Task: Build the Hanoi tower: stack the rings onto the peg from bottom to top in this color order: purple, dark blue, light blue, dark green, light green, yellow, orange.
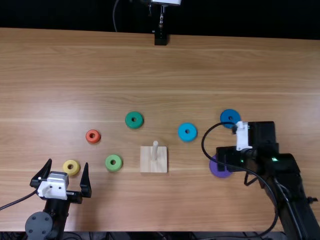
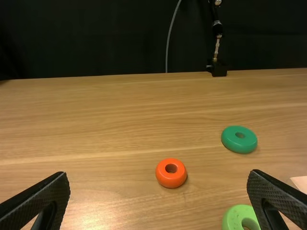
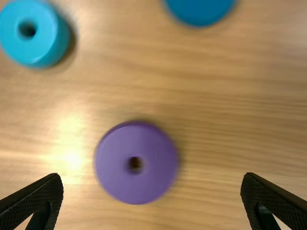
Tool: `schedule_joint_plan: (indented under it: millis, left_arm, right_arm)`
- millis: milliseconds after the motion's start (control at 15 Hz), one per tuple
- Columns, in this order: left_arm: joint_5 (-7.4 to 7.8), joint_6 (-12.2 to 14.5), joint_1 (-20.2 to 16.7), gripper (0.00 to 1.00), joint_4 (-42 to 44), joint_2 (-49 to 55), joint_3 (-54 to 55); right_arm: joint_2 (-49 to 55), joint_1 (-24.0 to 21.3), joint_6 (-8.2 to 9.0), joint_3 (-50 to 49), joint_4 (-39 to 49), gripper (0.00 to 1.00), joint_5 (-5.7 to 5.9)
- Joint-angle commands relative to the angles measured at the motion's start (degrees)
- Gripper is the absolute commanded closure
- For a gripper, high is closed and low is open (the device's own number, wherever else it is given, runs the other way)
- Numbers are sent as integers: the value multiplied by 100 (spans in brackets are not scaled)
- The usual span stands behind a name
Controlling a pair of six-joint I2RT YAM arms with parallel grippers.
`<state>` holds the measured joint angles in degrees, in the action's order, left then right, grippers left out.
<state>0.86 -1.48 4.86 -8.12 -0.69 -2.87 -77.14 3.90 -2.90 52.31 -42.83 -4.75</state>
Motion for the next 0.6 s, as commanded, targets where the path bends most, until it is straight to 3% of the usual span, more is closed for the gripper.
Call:
schedule_joint_plan:
  millis: [0, 467, 533]
  left_arm:
    - [19, 63, -47, 0, -63, 69, 287]
    - [19, 63, -47, 0, -63, 69, 287]
    - [19, 63, -47, 0, -63, 69, 287]
  right_arm:
    - [-205, 137, 279, -125, -5, 0, -421]
    - [-960, 348, 279, -283, 79, 0, -389]
    - [-1075, 348, 290, -283, 142, 0, -305]
